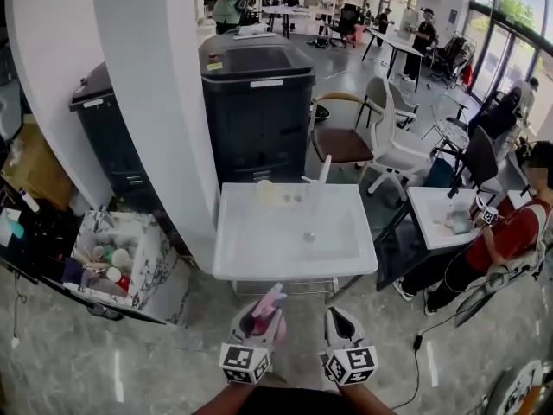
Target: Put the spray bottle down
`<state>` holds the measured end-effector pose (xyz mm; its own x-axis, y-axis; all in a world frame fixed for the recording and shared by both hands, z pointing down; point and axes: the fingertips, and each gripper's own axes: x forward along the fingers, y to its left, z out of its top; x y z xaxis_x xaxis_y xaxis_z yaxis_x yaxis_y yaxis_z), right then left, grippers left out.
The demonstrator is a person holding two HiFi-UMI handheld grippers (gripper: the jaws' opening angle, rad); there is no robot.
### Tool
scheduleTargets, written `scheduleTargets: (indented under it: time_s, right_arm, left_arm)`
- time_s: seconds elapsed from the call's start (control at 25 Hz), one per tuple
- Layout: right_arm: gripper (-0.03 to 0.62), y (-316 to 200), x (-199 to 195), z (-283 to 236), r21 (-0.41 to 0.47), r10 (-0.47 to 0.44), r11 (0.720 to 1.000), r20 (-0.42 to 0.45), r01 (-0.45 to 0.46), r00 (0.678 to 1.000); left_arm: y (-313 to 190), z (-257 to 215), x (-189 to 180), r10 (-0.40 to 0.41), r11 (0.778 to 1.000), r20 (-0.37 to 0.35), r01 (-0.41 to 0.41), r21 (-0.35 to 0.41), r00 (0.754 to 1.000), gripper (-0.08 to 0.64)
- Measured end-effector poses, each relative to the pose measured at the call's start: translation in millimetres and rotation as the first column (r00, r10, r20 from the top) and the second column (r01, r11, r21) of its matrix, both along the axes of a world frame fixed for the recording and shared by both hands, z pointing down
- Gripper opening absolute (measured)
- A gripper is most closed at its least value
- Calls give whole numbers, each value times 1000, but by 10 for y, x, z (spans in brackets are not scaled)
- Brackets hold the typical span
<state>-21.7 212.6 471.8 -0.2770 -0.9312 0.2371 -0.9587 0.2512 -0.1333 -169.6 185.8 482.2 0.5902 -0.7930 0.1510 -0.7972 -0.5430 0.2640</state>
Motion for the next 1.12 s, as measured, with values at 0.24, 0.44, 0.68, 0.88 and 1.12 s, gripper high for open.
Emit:
scheduleTargets:
  time_s: [0.24, 0.44, 0.68, 0.88, 1.12]
  right_arm:
    - [-3, -413, -127, 82, -5, 40, 999, -9, -40, 999]
    - [-3, -757, -73, 74, 4, 69, 998, -20, -69, 997]
    - [-3, -1405, 76, 60, 32, 82, 996, 16, -82, 997]
    - [-3, -2110, 312, 160, 41, 68, 997, 8, -68, 998]
    - [-3, -3007, 690, 197, 38, 67, 997, -7, -67, 998]
  left_arm:
    - [-604, 16, -94, 26, 999, -1, -26, 23, 1000, 196]
    - [-1027, -7, -64, 15, 999, -2, -14, 35, 1000, 197]
    - [-1697, 14, 49, 66, 996, 50, -69, 62, 997, 196]
    - [-2368, 73, 220, 60, 995, 73, -66, 75, 995, 196]
    - [-3190, 249, 529, 7, 1000, 81, -9, 16, 997, 193]
